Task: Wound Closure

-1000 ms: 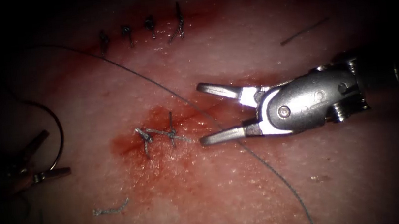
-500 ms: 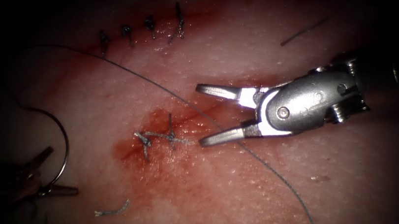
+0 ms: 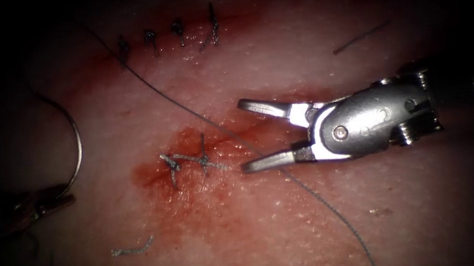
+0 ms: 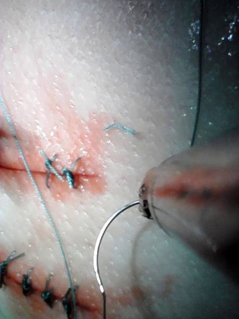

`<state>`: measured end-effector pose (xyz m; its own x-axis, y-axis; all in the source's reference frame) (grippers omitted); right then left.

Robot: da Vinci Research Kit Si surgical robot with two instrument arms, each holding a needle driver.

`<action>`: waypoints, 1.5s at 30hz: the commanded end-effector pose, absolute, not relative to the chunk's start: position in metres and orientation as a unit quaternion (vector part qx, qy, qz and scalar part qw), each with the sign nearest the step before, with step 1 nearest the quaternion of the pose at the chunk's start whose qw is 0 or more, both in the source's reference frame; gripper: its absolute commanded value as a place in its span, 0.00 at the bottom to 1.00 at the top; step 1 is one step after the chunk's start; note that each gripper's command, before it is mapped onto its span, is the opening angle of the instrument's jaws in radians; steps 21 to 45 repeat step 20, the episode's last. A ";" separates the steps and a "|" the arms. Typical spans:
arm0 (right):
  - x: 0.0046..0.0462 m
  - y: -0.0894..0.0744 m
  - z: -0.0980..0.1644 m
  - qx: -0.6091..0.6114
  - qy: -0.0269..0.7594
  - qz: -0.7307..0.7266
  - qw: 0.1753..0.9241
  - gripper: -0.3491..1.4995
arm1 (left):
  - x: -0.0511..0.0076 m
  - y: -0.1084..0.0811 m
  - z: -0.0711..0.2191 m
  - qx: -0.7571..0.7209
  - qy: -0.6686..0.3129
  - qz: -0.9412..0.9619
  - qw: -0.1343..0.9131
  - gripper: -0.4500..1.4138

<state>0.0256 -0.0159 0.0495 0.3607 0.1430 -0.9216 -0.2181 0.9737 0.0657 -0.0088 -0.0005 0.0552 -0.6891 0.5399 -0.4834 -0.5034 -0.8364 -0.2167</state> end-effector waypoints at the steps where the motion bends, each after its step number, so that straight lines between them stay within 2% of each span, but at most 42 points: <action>1: 0.0263 -0.016 0.050 -0.036 0.554 0.111 0.825 0.88 | -0.0102 -0.001 0.055 -0.276 -0.026 0.919 0.279 0.00; 13: 0.0255 -0.016 0.051 -0.040 0.547 0.118 0.828 0.87 | -0.0172 0.000 0.051 -0.323 0.024 0.913 0.248 0.00; 45: 0.0258 -0.016 0.050 -0.044 0.544 0.123 0.829 0.87 | -0.0171 0.000 0.051 -0.326 0.024 0.913 0.245 0.00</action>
